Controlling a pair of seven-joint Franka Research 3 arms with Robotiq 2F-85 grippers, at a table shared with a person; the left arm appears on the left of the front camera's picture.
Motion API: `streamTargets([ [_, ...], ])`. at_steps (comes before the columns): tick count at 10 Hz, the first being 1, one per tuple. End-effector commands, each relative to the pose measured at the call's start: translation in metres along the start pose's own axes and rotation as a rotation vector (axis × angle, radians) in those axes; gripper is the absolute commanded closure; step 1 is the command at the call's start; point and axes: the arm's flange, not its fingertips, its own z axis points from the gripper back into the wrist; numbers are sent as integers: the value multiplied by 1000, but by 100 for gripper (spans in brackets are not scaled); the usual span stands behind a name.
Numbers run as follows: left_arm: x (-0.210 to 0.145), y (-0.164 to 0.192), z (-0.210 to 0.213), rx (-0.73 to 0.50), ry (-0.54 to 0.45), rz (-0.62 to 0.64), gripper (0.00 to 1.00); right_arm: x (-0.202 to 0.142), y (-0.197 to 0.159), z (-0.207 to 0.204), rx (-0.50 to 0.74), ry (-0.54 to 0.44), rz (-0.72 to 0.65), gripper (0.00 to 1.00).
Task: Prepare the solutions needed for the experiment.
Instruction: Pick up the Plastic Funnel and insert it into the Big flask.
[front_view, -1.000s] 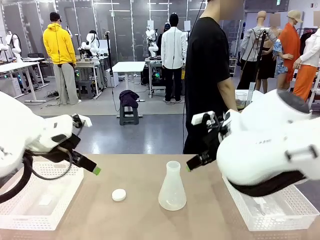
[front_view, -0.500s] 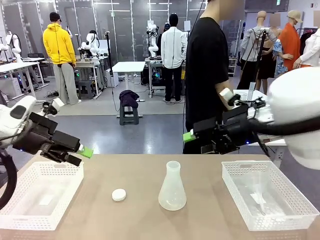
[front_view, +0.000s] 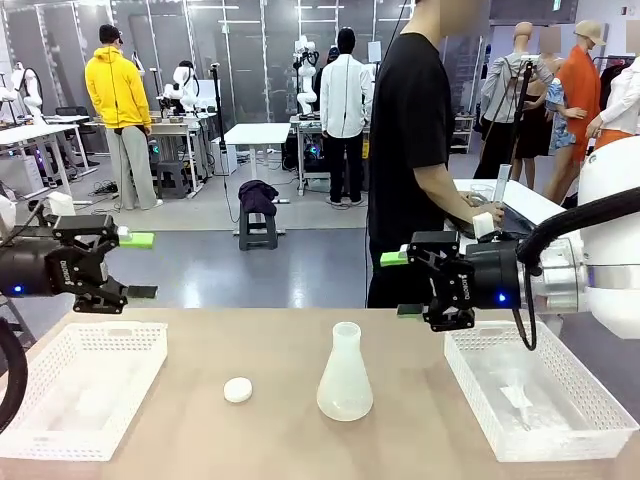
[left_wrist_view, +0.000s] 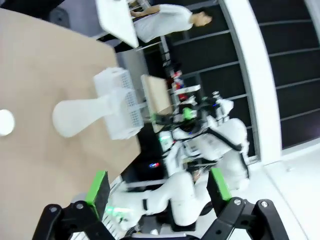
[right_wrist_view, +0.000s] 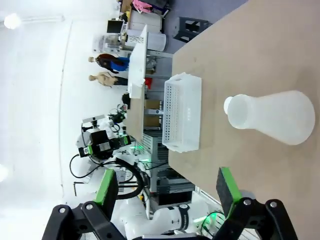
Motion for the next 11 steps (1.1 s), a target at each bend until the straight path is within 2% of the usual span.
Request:
streamTargets([
  [1, -7, 14, -12, -72, 7, 28, 0, -4, -15, -23, 112, -39, 21, 0],
  [2, -9, 18, -14, -102, 31, 35, 0, -4, -17, -25, 164, -32, 2, 0],
  [4, -12, 22, -15, -99, 32, 59, 0, -2, -17, -29, 160, -27, -46, 0],
  [6, -12, 22, -16, -119, 39, 35, 0, 0, -17, -30, 161, -21, -34, 0],
  [7, -13, 23, -16, -99, 56, -14, 0, -2, -11, -6, 146, -19, -60, 0],
  [8, -5, 21, -17, -79, 52, 73, 0, -2, -11, -6, 146, -19, -60, 0],
  [11, -5, 21, -17, -79, 52, 73, 0, -2, -11, -6, 146, -19, -60, 0],
])
